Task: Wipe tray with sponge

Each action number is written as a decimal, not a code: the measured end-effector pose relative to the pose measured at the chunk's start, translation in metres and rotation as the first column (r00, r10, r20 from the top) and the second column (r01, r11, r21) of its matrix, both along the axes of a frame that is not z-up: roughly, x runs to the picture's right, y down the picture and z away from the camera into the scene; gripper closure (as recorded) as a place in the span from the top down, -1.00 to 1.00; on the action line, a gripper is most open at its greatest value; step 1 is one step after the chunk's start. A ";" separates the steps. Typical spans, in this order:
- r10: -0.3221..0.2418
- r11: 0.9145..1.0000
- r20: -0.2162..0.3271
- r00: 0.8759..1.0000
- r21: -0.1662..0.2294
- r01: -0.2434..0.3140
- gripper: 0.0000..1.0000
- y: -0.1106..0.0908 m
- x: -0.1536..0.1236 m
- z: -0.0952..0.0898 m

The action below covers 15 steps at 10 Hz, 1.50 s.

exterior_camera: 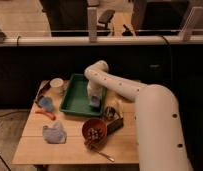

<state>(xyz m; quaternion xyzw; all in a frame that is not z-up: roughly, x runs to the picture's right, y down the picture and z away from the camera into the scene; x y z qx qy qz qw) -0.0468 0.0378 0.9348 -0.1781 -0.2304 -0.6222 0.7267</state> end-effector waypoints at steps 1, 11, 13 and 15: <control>-0.001 1.000 -0.001 1.000 0.012 0.001 -0.98 -0.009 -0.006 0.005; -0.147 0.986 0.258 0.955 -0.035 0.161 -0.98 0.020 -0.087 -0.031; -0.136 0.987 0.237 0.962 -0.052 0.152 -0.98 0.029 -0.064 -0.039; -0.104 0.992 0.183 0.977 -0.052 0.116 -0.98 0.021 -0.033 -0.031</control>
